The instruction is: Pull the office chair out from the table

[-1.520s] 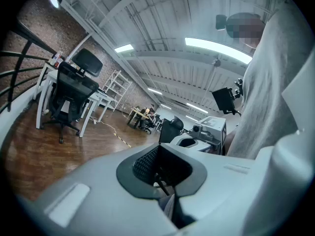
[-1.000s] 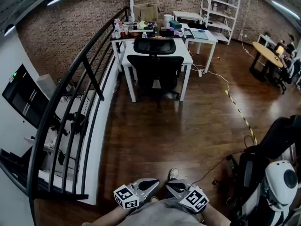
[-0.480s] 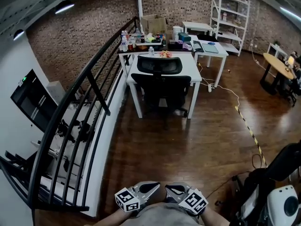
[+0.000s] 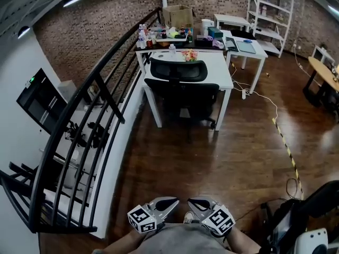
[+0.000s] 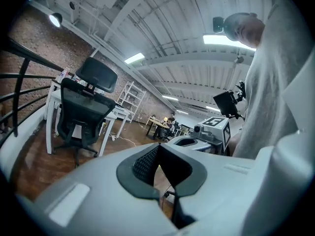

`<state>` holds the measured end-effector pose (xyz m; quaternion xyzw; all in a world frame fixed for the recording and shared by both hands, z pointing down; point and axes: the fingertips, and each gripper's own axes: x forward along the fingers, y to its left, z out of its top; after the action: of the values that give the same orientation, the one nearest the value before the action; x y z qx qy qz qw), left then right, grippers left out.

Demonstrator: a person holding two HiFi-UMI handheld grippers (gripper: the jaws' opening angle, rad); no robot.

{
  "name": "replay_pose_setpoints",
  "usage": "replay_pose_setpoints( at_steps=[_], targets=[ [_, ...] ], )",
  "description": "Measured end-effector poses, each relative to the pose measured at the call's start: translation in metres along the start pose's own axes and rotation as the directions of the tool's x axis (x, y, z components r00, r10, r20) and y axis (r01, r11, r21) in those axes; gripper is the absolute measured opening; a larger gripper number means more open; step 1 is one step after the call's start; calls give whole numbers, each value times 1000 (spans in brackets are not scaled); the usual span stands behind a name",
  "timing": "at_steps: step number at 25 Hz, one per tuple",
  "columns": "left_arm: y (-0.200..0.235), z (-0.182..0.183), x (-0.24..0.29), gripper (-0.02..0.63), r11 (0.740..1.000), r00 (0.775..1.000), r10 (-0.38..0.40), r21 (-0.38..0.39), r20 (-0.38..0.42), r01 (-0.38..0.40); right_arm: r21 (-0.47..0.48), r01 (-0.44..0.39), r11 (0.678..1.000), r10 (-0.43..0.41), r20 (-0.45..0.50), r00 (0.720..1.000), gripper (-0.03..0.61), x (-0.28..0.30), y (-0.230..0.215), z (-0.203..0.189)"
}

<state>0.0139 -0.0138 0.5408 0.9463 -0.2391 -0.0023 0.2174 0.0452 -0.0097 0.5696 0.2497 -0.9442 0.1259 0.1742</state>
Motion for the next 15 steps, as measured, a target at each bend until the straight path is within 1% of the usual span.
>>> replay_pose_setpoints(
  at_steps=[4, 9, 15],
  targets=[
    [9, 4, 14, 0, 1000, 1000, 6, -17, -13, -7, 7, 2, 1000, -2, 8, 1000, 8, 2, -19, 2],
    [42, 8, 32, 0, 999, 1000, 7, -36, -10, -7, 27, 4, 1000, -4, 6, 1000, 7, 16, -44, 8],
    [93, 32, 64, 0, 999, 999, -35, -35, -11, 34, 39, 68, 997, -67, -10, 998, 7, 37, -99, 18]
  ],
)
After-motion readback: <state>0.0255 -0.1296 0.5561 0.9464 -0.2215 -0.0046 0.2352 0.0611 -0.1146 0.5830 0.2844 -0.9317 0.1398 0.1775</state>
